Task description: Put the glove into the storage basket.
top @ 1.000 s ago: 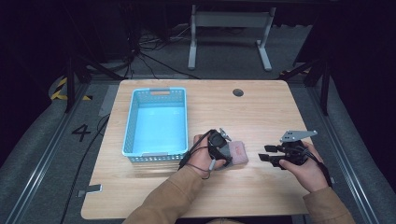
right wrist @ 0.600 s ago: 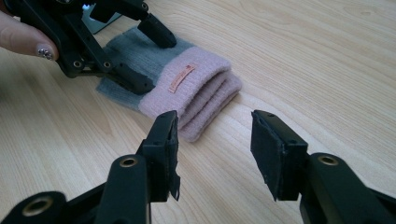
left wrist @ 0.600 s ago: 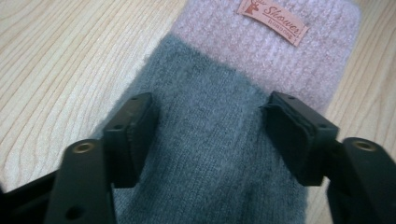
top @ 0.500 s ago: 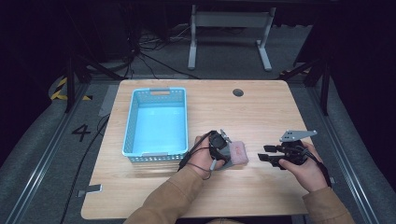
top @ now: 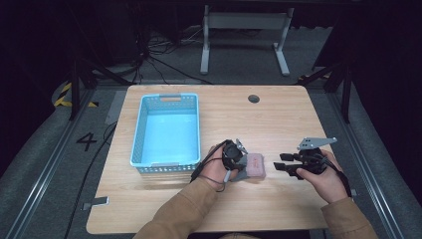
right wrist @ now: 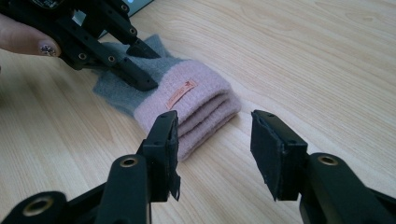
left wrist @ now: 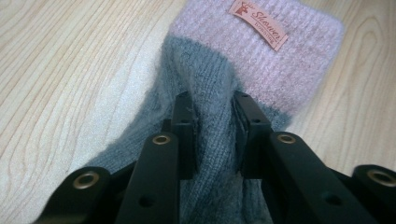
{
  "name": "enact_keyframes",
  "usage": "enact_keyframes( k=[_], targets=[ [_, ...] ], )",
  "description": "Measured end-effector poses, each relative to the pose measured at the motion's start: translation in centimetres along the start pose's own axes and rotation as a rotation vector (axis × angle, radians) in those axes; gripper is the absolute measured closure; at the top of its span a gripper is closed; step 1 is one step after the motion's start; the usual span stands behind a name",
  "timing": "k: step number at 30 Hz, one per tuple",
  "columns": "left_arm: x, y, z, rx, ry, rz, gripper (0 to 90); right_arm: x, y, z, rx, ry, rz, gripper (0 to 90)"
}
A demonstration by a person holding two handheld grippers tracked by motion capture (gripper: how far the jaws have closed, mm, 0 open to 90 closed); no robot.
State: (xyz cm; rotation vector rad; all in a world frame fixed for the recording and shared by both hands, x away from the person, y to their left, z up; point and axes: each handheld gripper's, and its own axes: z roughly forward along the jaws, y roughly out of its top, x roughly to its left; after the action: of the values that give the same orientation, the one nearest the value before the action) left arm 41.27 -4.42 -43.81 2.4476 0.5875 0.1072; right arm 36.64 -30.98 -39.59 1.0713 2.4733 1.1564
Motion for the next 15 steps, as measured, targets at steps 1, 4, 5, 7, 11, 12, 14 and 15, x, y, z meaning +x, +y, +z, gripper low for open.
enact_keyframes(
  k=[1,4,5,7,11,12,14,15],
  targets=[
    [0.0,0.1,-0.3,0.001,-0.005,0.0,75.5,-0.1,0.1,-0.1,-0.004,-0.003,-0.002,52.8],
    [-0.3,0.2,-0.7,0.0,-0.003,0.012,76.7,-0.2,0.2,-0.2,-0.012,-0.003,-0.001,52.9],
    [-0.3,0.3,-0.8,-0.002,-0.005,0.016,76.9,-0.2,0.2,-0.2,-0.014,-0.003,0.003,52.9],
    [-0.4,0.4,-1.2,-0.003,-0.005,0.019,77.2,-0.2,0.3,-0.3,-0.016,0.0,0.002,52.9],
    [-0.4,0.5,-1.8,-0.013,-0.014,0.021,77.4,-0.2,0.4,-0.2,-0.017,0.002,-0.002,52.9],
    [-0.4,0.5,-2.1,-0.017,-0.012,0.025,77.4,-0.2,0.4,-0.2,-0.017,0.002,-0.002,52.9],
    [-0.4,0.7,-2.9,-0.024,-0.016,0.023,77.5,-0.2,0.5,-0.2,-0.019,0.001,-0.002,52.9],
    [-0.3,0.7,-3.2,-0.029,-0.015,0.022,77.5,-0.2,0.5,-0.2,-0.019,0.001,-0.002,52.9]
  ],
)
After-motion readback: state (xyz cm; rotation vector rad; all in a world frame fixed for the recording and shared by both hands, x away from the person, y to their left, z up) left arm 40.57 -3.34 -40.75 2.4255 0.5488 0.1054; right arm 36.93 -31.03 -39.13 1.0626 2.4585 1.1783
